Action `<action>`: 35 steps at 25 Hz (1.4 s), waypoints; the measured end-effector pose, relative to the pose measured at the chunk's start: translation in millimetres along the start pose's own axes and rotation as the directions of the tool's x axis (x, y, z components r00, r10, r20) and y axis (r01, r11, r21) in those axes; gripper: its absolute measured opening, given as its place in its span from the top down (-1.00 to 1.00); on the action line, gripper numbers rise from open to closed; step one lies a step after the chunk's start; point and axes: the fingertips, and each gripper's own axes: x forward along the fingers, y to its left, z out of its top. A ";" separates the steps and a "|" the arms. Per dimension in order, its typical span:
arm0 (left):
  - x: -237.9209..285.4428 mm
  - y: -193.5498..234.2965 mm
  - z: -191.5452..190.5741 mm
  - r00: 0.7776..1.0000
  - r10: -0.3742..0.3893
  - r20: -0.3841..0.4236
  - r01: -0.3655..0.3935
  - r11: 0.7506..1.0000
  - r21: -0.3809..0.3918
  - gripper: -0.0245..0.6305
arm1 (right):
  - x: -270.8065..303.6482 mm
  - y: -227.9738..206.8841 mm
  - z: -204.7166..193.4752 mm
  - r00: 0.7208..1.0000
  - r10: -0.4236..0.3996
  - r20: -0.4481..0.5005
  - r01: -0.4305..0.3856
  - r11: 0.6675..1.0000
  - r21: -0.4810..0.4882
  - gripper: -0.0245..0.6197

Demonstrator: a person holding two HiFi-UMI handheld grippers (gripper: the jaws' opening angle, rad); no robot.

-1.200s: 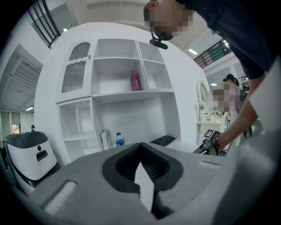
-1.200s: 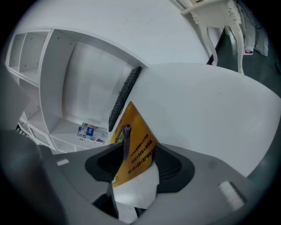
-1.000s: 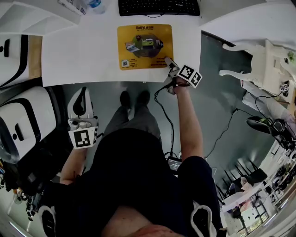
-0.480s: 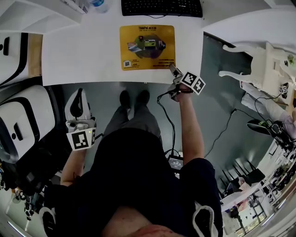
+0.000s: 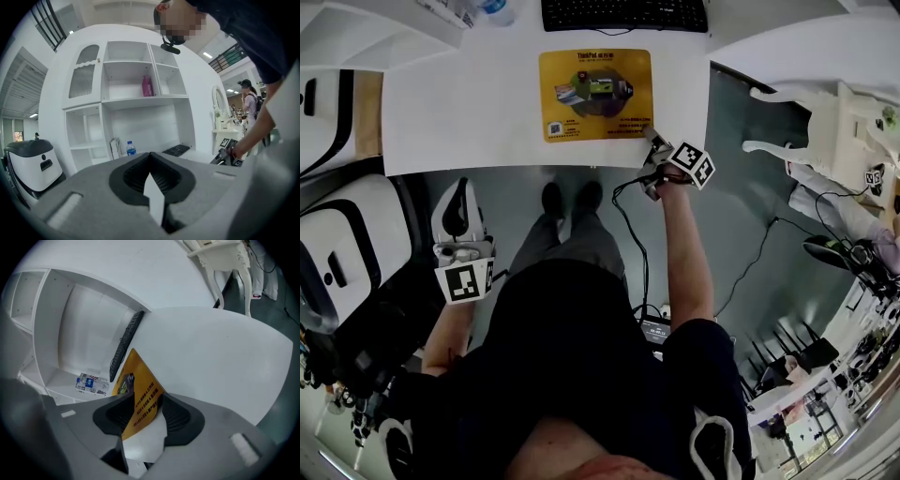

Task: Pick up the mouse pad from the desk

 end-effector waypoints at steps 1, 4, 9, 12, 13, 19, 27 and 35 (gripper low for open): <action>-0.2 -0.6 -0.5 1.000 -0.001 -0.001 0.001 1.000 0.000 0.92 | 0.8 0.3 0.5 1.000 0.003 0.001 -0.003 1.000 0.000 0.35; -0.3 -1.8 -2.7 1.000 -0.003 -0.003 0.003 1.000 -0.004 0.92 | 2.1 -0.3 0.8 1.000 0.007 0.002 -0.007 1.000 -0.007 0.38; 0.0 -7.2 -4.4 1.000 -0.010 -0.004 0.010 1.000 -0.015 0.92 | 4.0 -4.2 0.4 0.998 -0.062 -0.033 0.059 0.994 -0.088 0.50; -1.7 -9.1 -4.9 1.000 -0.009 0.001 0.009 1.000 -0.022 0.92 | 4.1 -12.3 -0.1 0.988 -0.144 -0.051 0.136 0.981 -0.138 0.69; -2.5 -9.4 -5.1 1.000 -0.008 0.001 0.008 1.000 -0.023 0.92 | 3.8 -14.7 -0.1 0.985 -0.167 -0.048 0.158 0.976 -0.150 0.79; -8.7 -7.2 -7.2 1.000 0.008 0.001 -0.008 0.999 -0.033 0.92 | 2.3 -17.6 1.6 0.976 -0.216 -0.009 0.213 0.966 -0.147 0.90; -15.2 -3.2 -6.1 1.000 0.025 0.009 -0.025 0.999 -0.030 0.92 | -2.0 -0.9 8.3 0.993 -0.121 0.007 0.121 0.987 -0.108 0.92; -15.6 -2.4 -3.2 0.999 0.026 0.018 -0.026 0.999 -0.023 0.92 | -20.1 56.6 16.1 0.998 0.036 0.050 -0.025 0.980 -0.198 0.92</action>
